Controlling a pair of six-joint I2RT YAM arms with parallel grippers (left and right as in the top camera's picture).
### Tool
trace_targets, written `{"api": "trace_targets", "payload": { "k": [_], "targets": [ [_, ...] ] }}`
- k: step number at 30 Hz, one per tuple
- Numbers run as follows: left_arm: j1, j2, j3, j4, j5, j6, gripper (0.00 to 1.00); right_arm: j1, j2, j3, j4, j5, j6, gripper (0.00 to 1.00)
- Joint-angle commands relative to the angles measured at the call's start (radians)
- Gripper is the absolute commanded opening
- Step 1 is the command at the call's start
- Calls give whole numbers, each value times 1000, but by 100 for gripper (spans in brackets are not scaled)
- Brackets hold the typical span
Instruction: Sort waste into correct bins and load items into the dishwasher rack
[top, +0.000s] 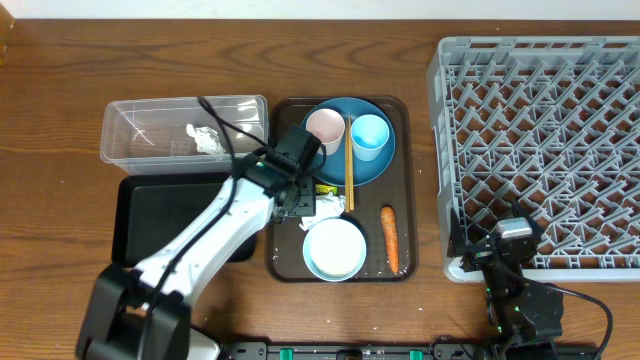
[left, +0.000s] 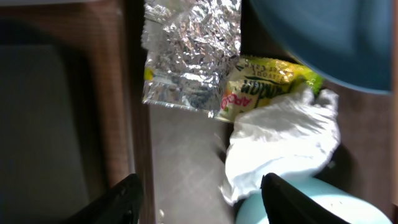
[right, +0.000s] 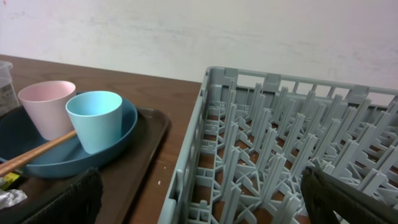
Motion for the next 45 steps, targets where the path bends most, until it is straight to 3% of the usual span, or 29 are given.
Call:
{"api": "trace_targets", "payload": {
  "k": [1,6,16,17,19,20,34,40,45],
  "targets": [
    [3,37,-9,26,16,54,60,8,-4,-2,-5,2,10,99],
    [1,77,-9,94,157,102,60,8,-4,-2,-5,2,10,99],
    [-2,169,-9,133,157,113,60,7,-4,-2,-5,2,10,99],
    [-2,172,-9,134,161,114,55,7,-4,-2,-5,2,10,99],
    [-2,169,-8,134,161,113,15,7,-4,-2,-5,2,10,99],
    [-2,162,-8,134,167,113,6,7,-4,-2,-5,2,10,99],
    [5,-201,14,64,158,113,6,7,-4,-2,-5,2,10,99],
    [85,-320,14,70,-67,113,6,7,-4,-2,-5,2,10,99],
    [220,-301,14,130,-167,113,6,7,-4,-2,-5,2,10,99]
  ]
}}
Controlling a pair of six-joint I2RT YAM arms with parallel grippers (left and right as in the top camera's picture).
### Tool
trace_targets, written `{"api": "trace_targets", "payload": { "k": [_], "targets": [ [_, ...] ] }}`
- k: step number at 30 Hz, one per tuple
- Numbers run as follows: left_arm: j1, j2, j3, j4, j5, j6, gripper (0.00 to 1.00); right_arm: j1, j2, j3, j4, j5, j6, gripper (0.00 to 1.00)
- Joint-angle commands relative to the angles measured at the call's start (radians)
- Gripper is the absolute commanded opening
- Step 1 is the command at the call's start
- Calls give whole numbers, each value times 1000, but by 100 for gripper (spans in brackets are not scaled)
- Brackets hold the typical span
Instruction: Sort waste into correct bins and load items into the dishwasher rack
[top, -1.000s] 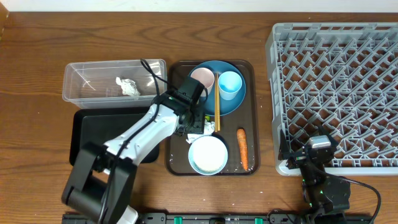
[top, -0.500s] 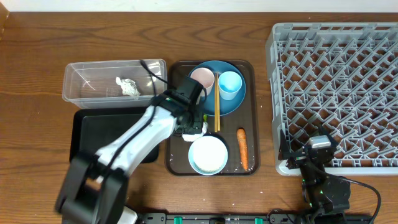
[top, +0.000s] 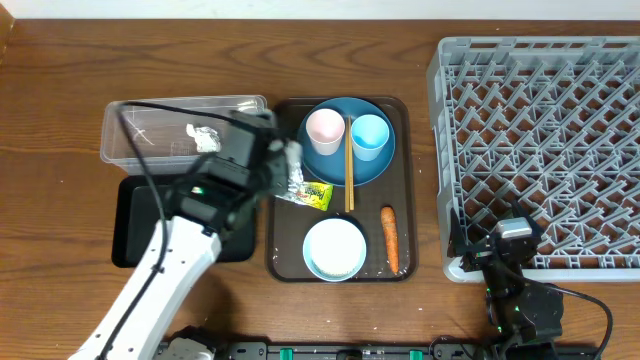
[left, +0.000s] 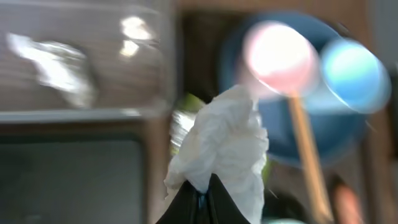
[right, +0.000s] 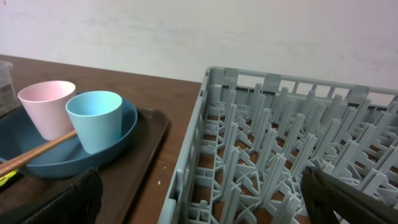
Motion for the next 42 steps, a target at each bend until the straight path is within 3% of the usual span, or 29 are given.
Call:
{"api": "trace_targets", "payload": {
  "k": [1,6,10,11,13,14,16,18,24,31,33,36,37,40,42],
  "targets": [
    [100,27,14,48,-114,5,6,7,-4,-2,-4,2,9,99],
    [233,109,14,187,14,2,6,7,-4,-2,-4,2,10,99],
    [277,193,14,239,34,-16,7,7,-4,-2,-4,2,9,99],
    [282,213,14,246,34,-16,12,8,-4,-2,-4,2,10,99],
    [284,250,14,271,35,-16,50,7,-4,-2,-4,2,9,99],
    [283,261,14,286,37,-16,63,7,-4,-2,-4,2,9,99],
    [283,263,14,306,38,-16,75,7,-4,-2,-4,2,9,99],
    [283,243,21,309,39,-16,80,7,-4,-2,-4,2,9,99],
    [268,113,23,220,170,-17,80,7,-4,-2,-4,2,10,99],
    [161,-5,22,-114,177,-130,80,7,-4,-2,-4,2,10,99],
    [114,-1,20,-159,175,-129,91,7,-4,-2,-4,2,10,99],
    [59,5,0,-179,177,-132,92,7,-4,-2,-4,2,9,99],
    [40,6,-10,-171,177,-148,88,7,-4,-2,-4,2,9,99],
    [-15,22,-24,-131,162,-160,60,7,-4,-2,-4,2,9,99],
    [-44,42,-24,-110,128,-160,49,7,-4,-2,-4,2,10,99]
  ]
}}
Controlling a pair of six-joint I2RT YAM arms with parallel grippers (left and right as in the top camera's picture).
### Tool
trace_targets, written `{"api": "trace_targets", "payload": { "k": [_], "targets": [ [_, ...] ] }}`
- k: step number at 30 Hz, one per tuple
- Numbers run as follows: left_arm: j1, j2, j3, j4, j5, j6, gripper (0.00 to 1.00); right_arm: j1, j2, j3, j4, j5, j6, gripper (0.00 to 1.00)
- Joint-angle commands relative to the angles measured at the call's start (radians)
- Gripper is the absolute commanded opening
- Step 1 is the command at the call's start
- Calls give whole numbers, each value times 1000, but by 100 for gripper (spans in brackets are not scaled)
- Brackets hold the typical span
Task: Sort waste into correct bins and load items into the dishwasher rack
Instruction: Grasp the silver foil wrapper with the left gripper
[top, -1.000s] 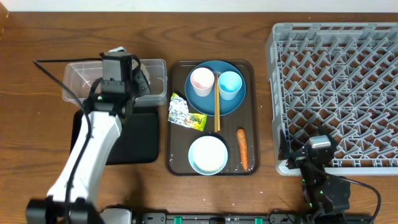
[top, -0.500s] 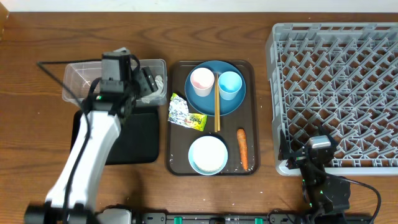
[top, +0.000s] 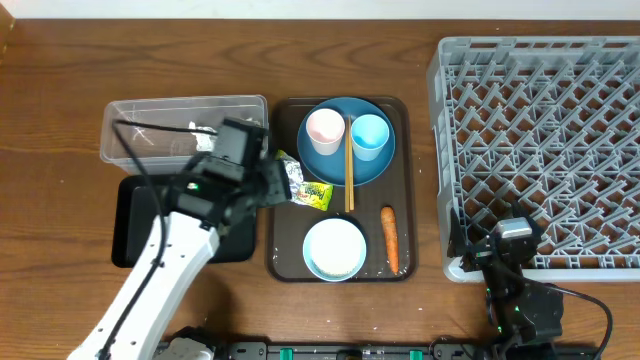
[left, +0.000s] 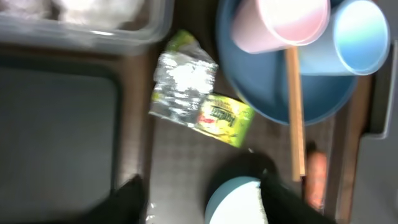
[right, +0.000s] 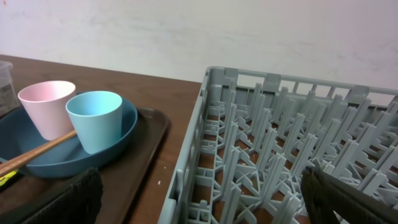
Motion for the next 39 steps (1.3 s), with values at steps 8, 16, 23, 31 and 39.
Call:
{"api": "trace_targets", "payload": {
  "k": [8,16,23,31,39],
  "targets": [
    [-77,159,-15,49,-68,-12,42,7,-4,-2,-5,3,9,99],
    [-77,305,-15,97,-74,-14,43,7,-4,-2,-5,2,9,99],
    [-77,412,-15,140,-72,-15,49,7,-4,-2,-5,2,9,99],
    [-79,521,-15,204,-58,-11,49,7,-4,-2,-5,3,9,99],
    [-79,523,-14,203,-57,-11,10,7,-4,-2,-5,2,9,99]
  ]
}}
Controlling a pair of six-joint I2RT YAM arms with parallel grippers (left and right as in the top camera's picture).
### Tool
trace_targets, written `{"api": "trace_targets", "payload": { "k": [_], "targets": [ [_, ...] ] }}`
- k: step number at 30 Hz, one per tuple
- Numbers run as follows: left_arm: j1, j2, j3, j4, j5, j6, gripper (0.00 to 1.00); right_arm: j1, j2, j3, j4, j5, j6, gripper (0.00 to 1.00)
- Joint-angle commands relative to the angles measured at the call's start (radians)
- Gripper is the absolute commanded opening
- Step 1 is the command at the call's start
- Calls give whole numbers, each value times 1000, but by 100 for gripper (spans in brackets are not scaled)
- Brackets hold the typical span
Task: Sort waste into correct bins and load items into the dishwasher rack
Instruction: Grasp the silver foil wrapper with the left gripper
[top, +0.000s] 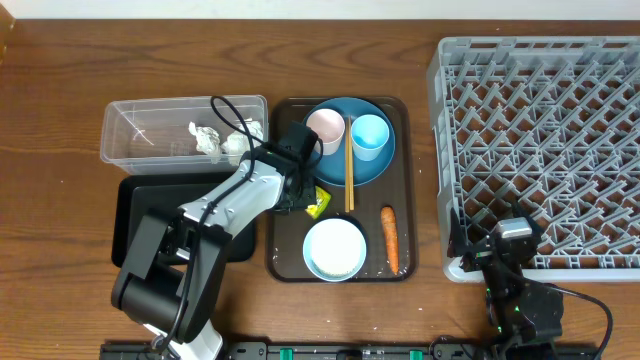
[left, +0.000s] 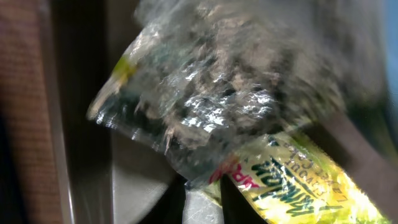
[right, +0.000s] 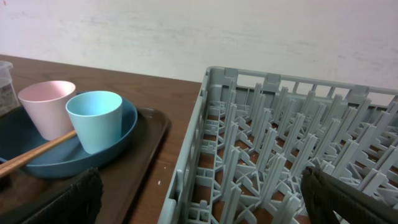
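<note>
A crumpled foil-and-yellow snack wrapper (left: 280, 177) lies on the brown tray (top: 283, 262), left of the blue plate (top: 375, 170). My left gripper (left: 204, 198) is low over it, its jaws drawn close on the wrapper's (top: 319, 205) edge. In the overhead view the left gripper (top: 298, 195) covers most of it. The clear bin (top: 150, 150) holds white tissue wads (top: 238, 137). My right gripper (right: 199, 199) is open beside the grey dish rack (top: 540, 140), holding nothing.
On the plate stand a pink cup (top: 325, 127) and a blue cup (top: 369, 135), with chopsticks (top: 349, 170) across it. A white bowl (top: 334, 248) and a carrot (top: 389, 238) lie on the tray's near half. A black bin (top: 150, 215) sits below the clear one.
My left gripper was open and high over the tray's left edge. Now it is down at the wrapper with its jaws closed on the wrapper's edge. The right arm has not moved.
My left gripper was open over a white tissue and the wrapper on the tray. Then it held the tissue up near the clear bin. Then it was open, with the tissue lying in that bin. Now it is shut on the wrapper.
</note>
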Motion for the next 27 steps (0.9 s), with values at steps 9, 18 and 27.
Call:
{"api": "trace_targets", "payload": {
  "k": [9,18,27],
  "targets": [
    [-3,-156,13,-102,6,12,6,7,-4,-2,-5,2,10,99],
    [-2,-446,13,-181,-129,11,6,7,-4,-2,-5,2,10,99],
    [-3,-436,-12,-177,-80,11,40,8,-4,-2,-5,2,10,99]
  ]
}}
